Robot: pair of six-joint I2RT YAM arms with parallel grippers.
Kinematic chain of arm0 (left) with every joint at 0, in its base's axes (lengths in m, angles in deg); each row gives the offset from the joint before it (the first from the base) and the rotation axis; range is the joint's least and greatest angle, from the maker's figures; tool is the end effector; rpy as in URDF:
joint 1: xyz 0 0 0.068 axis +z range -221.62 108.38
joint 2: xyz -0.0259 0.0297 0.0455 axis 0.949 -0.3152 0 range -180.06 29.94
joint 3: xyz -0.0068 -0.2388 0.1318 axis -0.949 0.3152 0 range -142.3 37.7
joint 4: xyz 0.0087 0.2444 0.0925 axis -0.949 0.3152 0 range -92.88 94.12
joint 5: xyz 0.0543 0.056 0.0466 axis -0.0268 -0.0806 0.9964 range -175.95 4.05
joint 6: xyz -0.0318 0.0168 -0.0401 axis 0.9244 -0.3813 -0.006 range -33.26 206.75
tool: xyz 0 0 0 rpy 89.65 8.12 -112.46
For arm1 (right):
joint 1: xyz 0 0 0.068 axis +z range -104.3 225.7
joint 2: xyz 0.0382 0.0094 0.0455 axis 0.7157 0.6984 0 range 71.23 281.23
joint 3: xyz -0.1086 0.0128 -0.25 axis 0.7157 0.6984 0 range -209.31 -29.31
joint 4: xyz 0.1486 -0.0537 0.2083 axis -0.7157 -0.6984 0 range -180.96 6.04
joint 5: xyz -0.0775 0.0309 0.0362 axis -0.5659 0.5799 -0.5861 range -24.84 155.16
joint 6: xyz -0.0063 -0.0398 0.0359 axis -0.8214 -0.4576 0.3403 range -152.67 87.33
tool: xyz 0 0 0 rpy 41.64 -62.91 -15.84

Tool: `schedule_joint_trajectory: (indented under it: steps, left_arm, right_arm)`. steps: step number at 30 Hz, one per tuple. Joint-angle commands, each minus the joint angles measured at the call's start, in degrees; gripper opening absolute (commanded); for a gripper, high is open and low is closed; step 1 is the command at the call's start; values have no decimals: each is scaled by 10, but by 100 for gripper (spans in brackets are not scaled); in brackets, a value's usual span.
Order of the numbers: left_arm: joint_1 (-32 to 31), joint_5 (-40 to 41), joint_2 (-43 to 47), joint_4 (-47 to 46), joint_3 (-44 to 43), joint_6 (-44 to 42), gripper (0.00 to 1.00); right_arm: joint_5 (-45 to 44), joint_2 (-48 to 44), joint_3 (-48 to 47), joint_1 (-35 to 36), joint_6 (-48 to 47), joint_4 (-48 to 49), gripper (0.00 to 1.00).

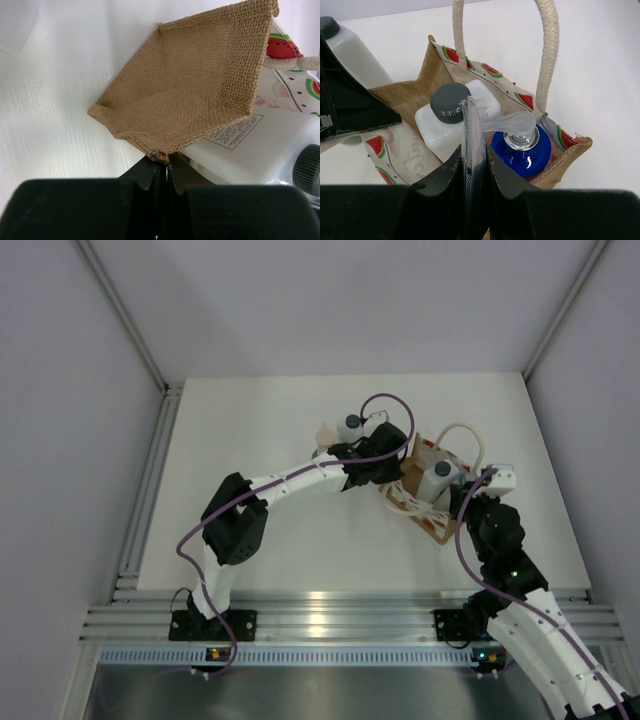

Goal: Take the personal care products out of the canvas bag

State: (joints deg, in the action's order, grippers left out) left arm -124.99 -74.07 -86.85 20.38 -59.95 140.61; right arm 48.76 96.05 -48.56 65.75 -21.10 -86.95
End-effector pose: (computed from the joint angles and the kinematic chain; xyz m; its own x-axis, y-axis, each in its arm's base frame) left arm 0.2867 -0.3732 0.2521 -0.7984 -0.2510 -0.5474 0.0845 0.8533 -0.5145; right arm 0.1320 0.0376 0.2442 -0.1503 0.1500 -0.9772 -0.0371 0.9869 0.1572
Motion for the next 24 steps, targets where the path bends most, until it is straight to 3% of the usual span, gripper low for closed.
schedule_joint_trajectory:
  steps: [1, 24]
  left_arm:
    - [-5, -4, -6, -23, -25, 4, 0]
    - [-4, -1, -10, -23, -22, 5, 0]
  right_arm:
    - [7, -1, -47, -7, -1, 60, 0]
    - [-61, 79, -283, -7, -54, -80, 0]
